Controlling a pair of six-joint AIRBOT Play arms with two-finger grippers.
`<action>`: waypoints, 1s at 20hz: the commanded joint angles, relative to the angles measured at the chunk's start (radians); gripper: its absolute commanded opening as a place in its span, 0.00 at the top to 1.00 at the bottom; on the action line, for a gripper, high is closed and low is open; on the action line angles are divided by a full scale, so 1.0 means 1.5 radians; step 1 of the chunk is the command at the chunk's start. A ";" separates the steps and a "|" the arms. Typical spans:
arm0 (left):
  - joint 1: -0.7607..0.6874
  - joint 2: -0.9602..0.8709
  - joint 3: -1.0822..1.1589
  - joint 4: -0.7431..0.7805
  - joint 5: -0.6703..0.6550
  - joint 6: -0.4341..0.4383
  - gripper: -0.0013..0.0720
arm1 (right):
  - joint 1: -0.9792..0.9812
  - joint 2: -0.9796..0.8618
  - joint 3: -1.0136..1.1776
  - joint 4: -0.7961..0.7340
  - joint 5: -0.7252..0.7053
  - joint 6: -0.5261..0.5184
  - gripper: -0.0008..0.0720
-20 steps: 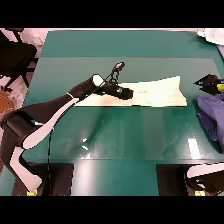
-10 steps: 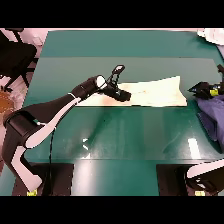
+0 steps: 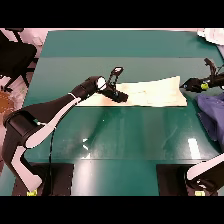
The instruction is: Fold the shirts.
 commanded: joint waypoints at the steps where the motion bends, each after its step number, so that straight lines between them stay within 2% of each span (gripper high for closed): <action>1: 0.000 -0.001 0.001 0.007 0.018 -0.003 0.95 | 0.008 -0.021 0.012 -0.003 0.002 0.000 0.01; 14: -0.002 -0.001 0.001 0.007 0.028 -0.003 0.95 | 0.041 -0.063 0.008 0.026 0.036 0.007 0.02; 17: -0.002 -0.001 0.001 0.007 0.035 -0.003 0.95 | 0.048 -0.063 0.008 0.037 0.044 0.009 0.09; 18: -0.002 -0.003 0.001 0.007 0.033 -0.003 0.95 | 0.047 -0.063 0.008 0.049 0.048 0.009 0.16; 20: -0.002 -0.012 0.001 0.007 0.023 -0.003 0.95 | 0.048 -0.063 0.008 0.068 0.057 0.009 0.40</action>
